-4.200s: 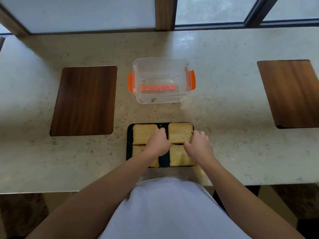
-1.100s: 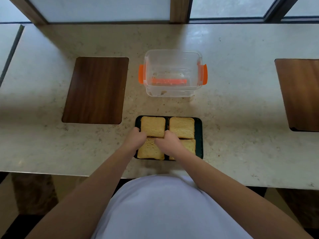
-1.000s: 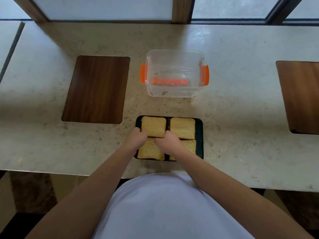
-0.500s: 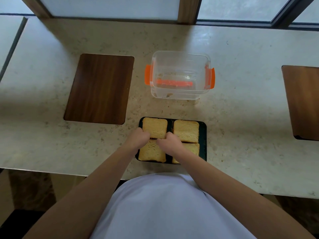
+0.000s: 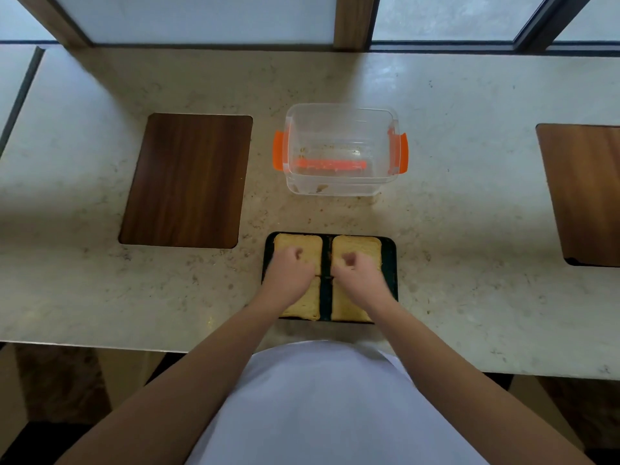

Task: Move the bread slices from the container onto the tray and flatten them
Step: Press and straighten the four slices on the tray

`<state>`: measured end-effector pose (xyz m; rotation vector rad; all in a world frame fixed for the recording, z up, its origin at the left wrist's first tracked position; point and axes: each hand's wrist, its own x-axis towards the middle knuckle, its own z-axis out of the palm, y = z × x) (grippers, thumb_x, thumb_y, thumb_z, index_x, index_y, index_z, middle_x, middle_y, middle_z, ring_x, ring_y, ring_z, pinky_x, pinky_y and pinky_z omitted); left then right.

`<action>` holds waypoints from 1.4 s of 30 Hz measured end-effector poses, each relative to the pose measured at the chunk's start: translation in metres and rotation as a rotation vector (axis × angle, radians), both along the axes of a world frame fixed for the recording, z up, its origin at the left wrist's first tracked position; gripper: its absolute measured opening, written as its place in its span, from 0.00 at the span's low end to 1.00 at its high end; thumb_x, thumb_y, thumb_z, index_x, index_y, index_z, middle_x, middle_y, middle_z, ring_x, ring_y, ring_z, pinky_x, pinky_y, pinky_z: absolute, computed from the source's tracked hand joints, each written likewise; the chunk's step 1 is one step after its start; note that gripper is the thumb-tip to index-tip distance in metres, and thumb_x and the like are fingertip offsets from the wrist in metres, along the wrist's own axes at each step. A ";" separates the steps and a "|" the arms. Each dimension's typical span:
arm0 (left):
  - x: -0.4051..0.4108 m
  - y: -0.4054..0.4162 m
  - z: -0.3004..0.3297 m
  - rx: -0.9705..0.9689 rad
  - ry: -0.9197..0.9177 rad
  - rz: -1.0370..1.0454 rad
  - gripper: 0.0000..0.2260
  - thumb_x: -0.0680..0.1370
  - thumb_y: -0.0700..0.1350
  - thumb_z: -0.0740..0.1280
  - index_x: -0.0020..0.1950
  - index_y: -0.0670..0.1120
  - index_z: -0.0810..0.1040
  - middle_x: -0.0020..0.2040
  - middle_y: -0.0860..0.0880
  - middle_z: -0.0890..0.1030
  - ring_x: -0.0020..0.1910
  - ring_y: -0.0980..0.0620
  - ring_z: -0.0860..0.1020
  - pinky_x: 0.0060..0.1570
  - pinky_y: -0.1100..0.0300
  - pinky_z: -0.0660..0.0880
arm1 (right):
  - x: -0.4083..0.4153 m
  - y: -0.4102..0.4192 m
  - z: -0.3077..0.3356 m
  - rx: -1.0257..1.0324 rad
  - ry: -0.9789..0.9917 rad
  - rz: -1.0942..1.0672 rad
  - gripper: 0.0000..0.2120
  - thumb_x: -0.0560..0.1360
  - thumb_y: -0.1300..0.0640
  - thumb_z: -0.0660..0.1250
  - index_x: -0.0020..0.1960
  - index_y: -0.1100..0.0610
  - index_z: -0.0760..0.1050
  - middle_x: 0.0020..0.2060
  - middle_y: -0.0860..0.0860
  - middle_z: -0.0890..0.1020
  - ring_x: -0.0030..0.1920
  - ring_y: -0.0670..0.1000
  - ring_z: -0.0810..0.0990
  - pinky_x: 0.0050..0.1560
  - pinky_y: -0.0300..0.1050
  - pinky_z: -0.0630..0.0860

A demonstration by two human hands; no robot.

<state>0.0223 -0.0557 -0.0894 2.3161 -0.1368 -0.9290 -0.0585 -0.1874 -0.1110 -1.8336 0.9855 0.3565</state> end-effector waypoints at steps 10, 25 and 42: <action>-0.037 -0.065 0.001 0.093 0.314 -0.029 0.30 0.79 0.44 0.60 0.80 0.42 0.53 0.77 0.42 0.61 0.58 0.48 0.71 0.39 0.61 0.68 | -0.040 -0.044 -0.005 -0.007 0.163 -0.099 0.28 0.75 0.52 0.63 0.73 0.61 0.68 0.62 0.58 0.77 0.47 0.52 0.80 0.44 0.48 0.76; -0.037 -0.076 -0.002 0.141 0.342 -0.037 0.31 0.78 0.48 0.62 0.79 0.41 0.56 0.75 0.41 0.63 0.66 0.41 0.71 0.64 0.43 0.72 | -0.046 -0.047 -0.005 0.019 0.133 -0.098 0.22 0.75 0.56 0.65 0.66 0.66 0.72 0.54 0.60 0.82 0.40 0.53 0.76 0.40 0.48 0.71; -0.015 -0.027 0.014 -0.062 -0.236 -0.380 0.22 0.79 0.48 0.61 0.74 0.48 0.70 0.62 0.47 0.76 0.50 0.52 0.77 0.43 0.62 0.73 | -0.040 -0.047 0.010 -0.178 0.217 0.072 0.22 0.73 0.51 0.63 0.64 0.60 0.74 0.65 0.60 0.73 0.51 0.56 0.77 0.46 0.49 0.76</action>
